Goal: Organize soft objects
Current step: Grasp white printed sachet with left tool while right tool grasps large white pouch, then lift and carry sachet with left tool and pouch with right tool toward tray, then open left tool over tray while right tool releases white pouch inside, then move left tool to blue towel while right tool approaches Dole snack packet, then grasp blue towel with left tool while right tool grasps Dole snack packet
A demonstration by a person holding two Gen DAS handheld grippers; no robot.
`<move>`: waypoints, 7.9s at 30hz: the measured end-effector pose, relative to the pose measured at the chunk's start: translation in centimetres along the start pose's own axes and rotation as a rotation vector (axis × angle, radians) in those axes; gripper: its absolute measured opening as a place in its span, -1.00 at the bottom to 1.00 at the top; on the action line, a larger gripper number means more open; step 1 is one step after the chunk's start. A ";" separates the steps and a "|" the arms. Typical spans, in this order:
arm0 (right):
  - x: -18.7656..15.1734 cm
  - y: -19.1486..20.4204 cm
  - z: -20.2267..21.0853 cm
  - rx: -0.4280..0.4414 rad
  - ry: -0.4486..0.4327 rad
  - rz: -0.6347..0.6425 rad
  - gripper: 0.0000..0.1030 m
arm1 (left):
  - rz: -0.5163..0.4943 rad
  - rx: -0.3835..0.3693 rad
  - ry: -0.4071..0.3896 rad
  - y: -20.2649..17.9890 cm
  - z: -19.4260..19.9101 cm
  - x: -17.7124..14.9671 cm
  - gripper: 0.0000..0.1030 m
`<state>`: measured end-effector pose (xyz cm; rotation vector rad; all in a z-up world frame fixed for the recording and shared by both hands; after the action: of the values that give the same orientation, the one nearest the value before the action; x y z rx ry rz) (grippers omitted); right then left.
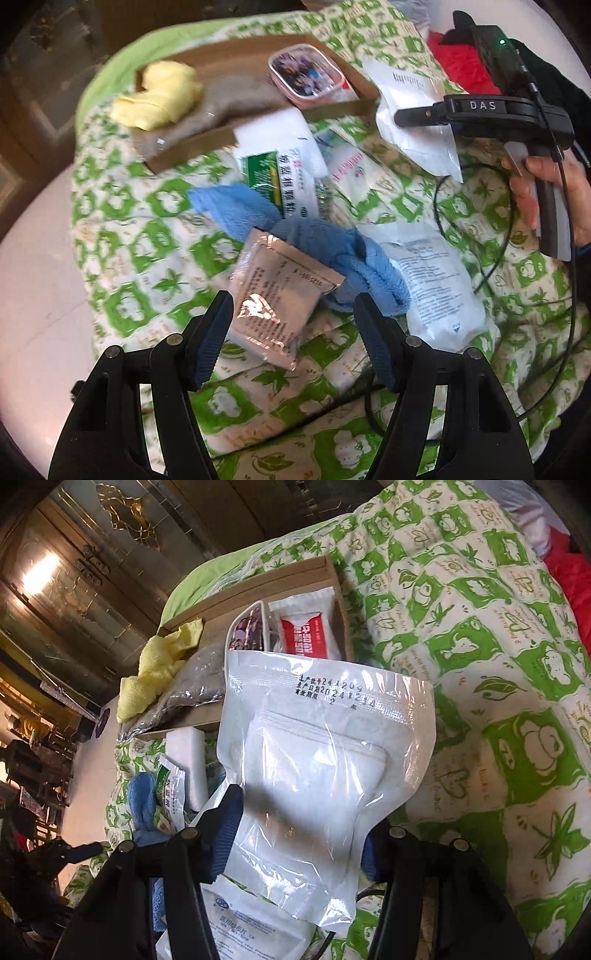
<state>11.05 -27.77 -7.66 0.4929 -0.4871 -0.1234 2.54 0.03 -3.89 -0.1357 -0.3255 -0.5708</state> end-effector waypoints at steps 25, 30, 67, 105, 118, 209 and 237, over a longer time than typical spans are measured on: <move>-0.1 -0.1 -0.4 -0.002 0.000 -0.004 0.09 | -0.010 0.076 0.096 1.7 -4.5 3.1 0.00; -0.2 0.1 -0.2 0.004 -0.009 0.001 0.09 | 0.327 0.097 -0.051 2.9 -1.2 3.9 0.00; -1.7 2.8 0.2 -0.037 -0.055 0.134 0.09 | 0.561 0.171 -0.226 2.2 4.2 -0.4 0.00; 13.6 0.4 -2.7 -0.315 -0.012 0.264 0.09 | 0.415 0.186 -0.166 5.3 -2.2 16.2 0.00; 16.1 2.7 -8.7 -0.316 0.029 0.342 0.11 | 0.418 0.172 -0.163 7.3 -7.1 18.8 0.02; -2.4 3.3 -2.6 -0.110 0.002 0.234 1.00 | 0.546 0.188 -0.093 2.0 -3.7 1.7 0.53; -2.3 7.0 -10.4 -0.175 0.209 0.272 0.36 | 0.600 0.179 -0.007 3.2 -7.1 2.5 0.56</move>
<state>13.97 -16.76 -13.24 0.2612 -0.3306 0.1446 8.14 -0.06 -9.83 -0.0570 -0.3222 0.0529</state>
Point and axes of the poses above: each gripper's, at about its wrist camera, not at the fingertips, and z roughly against the way its jaws point, y to its left, x to its top, the point moved 1 cm from there along -z, roughly the way its jaws point, and after that the axes turned 2 degrees about -y, right-handed, at the moved point
